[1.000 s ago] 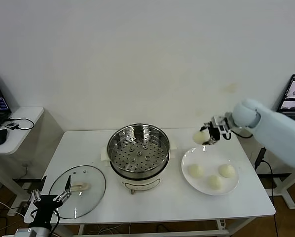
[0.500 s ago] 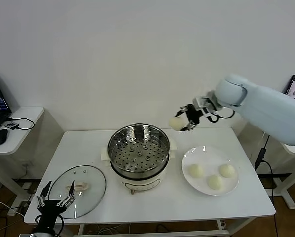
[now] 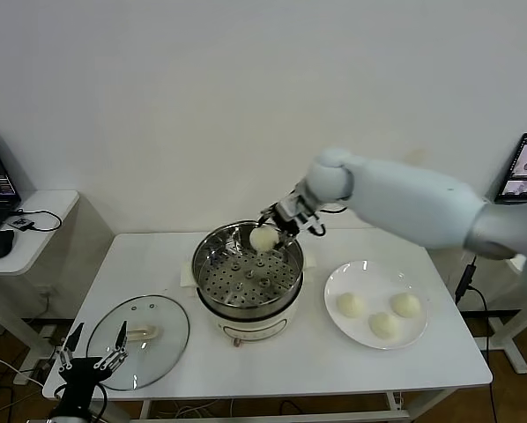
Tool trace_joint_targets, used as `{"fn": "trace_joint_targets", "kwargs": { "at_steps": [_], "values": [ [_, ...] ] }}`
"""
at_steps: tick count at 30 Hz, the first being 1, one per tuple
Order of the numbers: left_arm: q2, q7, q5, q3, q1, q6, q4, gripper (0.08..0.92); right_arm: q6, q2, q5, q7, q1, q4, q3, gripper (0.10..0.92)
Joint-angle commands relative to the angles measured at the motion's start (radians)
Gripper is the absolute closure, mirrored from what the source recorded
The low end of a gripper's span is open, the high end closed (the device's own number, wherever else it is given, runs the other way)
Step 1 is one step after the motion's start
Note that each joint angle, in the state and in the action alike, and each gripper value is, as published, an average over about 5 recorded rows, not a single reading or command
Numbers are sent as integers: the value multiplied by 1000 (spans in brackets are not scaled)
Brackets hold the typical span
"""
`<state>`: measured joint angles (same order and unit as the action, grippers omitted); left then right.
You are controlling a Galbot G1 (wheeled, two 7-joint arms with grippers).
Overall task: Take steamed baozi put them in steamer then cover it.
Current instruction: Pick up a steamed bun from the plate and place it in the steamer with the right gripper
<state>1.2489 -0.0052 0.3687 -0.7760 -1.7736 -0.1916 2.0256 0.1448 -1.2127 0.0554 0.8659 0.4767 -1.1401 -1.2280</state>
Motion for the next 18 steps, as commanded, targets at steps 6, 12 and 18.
{"fn": "trace_joint_targets", "kwargs": {
  "at_steps": [6,12,18],
  "values": [
    [2,2,-2,-1,8,-4,-11,177,186,-175,-243,-65,-65,190,-30,389],
    [0,2,-5,1,13,-9,-18,177,255,-188,-335,-114,-80,240,-16,383],
    [-1,2,-12,4,20,-11,-19,177,304,-196,-402,-161,-99,269,0,380]
  ]
}}
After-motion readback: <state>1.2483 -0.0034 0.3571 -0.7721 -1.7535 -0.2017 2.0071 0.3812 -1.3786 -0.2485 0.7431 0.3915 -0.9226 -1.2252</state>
